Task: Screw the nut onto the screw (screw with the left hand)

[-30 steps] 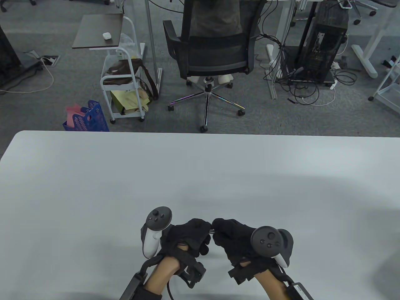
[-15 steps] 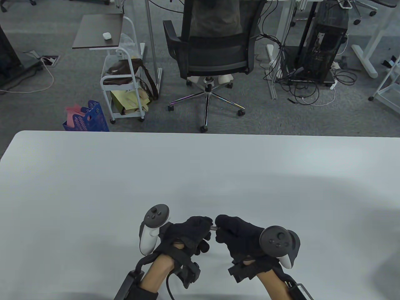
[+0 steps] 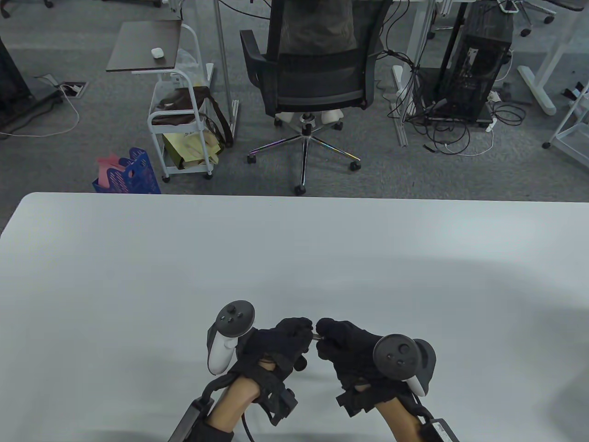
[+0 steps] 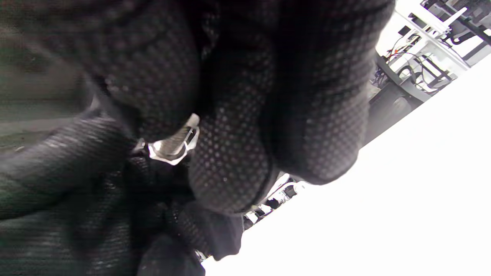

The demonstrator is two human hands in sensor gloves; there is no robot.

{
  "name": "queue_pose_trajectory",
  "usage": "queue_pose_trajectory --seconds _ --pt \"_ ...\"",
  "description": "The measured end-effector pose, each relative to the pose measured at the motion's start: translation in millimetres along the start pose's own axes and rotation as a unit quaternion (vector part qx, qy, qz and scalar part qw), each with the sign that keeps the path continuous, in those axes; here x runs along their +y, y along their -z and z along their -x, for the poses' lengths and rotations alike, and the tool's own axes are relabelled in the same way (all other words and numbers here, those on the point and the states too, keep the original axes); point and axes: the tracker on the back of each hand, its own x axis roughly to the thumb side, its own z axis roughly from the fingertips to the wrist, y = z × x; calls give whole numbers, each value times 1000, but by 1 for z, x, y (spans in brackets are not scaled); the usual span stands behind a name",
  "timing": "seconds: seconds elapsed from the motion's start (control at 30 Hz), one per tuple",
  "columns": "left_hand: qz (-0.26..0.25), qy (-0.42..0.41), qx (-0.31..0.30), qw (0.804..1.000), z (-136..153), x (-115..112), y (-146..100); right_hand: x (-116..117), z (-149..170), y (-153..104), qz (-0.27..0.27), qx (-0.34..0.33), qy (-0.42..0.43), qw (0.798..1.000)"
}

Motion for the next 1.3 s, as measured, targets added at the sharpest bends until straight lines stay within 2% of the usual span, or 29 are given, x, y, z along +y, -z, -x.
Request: queue_pose_trajectory --seconds 0.23,0.37,0.43,0.6,0.73,0.77,0.97,1.13,1.3 --pt "25 14 -22 999 -9 1 -3 3 -8 1 -9 -9 -37 999" --pt "-16 21 0 1000 -3 7 -4 9 -14 8 -37 4 -43 998" --pt "-11 18 6 1000 -2 8 -2 12 -14 12 -50 10 -51 997" --pt "25 -8 -4 1000 1 10 -2 17 -6 6 -19 15 -4 1000" --pt "-27 32 20 999 7 10 -4 19 -4 1 -14 8 -3 1000" --pt "-27 37 20 999 6 10 -4 20 -4 0 -17 7 -7 1000" --pt "28 21 -1 999 3 7 -3 16 -5 -4 -7 -5 -6 1000" --pt "0 27 14 1000 6 8 -5 13 -5 -5 4 -9 -8 1000" --pt "36 14 -6 999 2 5 -3 12 -5 -7 6 -11 -6 1000"
